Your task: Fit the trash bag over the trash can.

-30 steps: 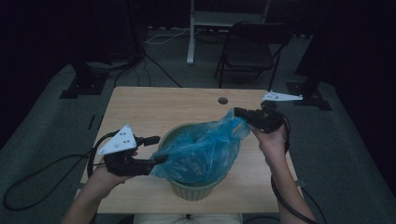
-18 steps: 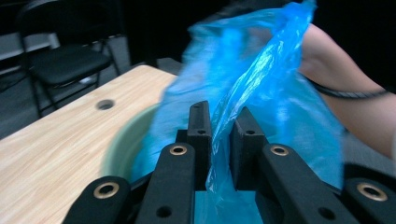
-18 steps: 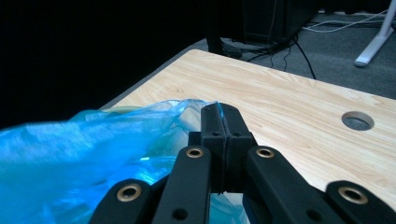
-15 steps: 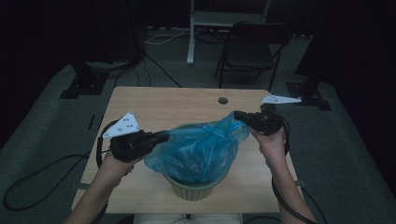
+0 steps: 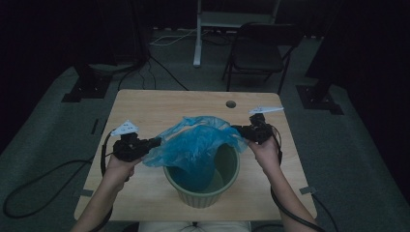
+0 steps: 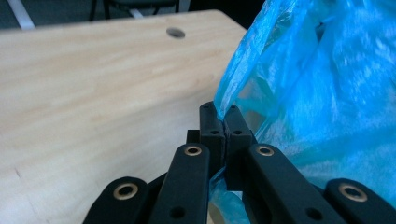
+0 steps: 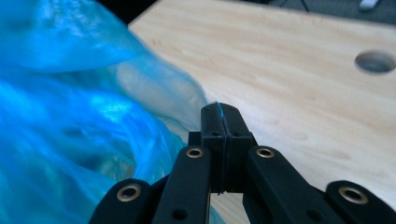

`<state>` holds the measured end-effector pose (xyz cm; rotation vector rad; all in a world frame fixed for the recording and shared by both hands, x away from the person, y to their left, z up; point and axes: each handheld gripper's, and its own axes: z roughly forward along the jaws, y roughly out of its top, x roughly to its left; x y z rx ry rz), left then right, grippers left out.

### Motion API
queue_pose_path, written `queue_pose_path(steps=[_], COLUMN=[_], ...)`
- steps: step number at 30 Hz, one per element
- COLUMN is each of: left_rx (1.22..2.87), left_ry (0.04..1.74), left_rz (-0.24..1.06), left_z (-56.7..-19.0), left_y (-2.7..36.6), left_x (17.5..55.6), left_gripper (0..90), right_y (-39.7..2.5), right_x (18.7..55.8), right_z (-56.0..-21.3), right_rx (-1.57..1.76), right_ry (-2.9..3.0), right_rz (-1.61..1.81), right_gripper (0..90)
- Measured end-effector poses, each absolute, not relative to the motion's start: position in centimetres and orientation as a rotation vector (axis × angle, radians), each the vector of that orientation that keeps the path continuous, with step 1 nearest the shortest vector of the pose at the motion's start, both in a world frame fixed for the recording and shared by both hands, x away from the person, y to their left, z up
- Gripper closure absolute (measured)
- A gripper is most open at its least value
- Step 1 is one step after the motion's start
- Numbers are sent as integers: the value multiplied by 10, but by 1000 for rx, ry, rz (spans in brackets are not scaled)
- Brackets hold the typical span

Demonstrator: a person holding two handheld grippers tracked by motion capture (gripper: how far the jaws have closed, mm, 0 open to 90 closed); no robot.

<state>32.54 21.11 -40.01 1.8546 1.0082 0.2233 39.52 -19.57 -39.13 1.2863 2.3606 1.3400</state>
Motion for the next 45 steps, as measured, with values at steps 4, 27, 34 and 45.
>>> queue_pose_path(steps=[4, 27, 34, 45], left_rx=[1849, 1725, 1732, 1743], left_ry=[1044, 1009, 998, 978], left_rz=[157, 64, 64, 61], left_z=[-423, -425, -421, -417], left_y=[216, 229, 226, 223], left_x=[324, 317, 318, 319], left_gripper=[900, 898, 898, 898], right_y=[-191, -242, -229, -181], right_x=[400, 389, 365, 374], right_z=[-415, -380, -340, -348], right_rx=[1331, 1423, 1267, 1147], right_ry=[2396, 2103, 2109, 2369], right_rz=[1330, 1624, 1832, 1676], right_gripper=[900, 615, 421, 530])
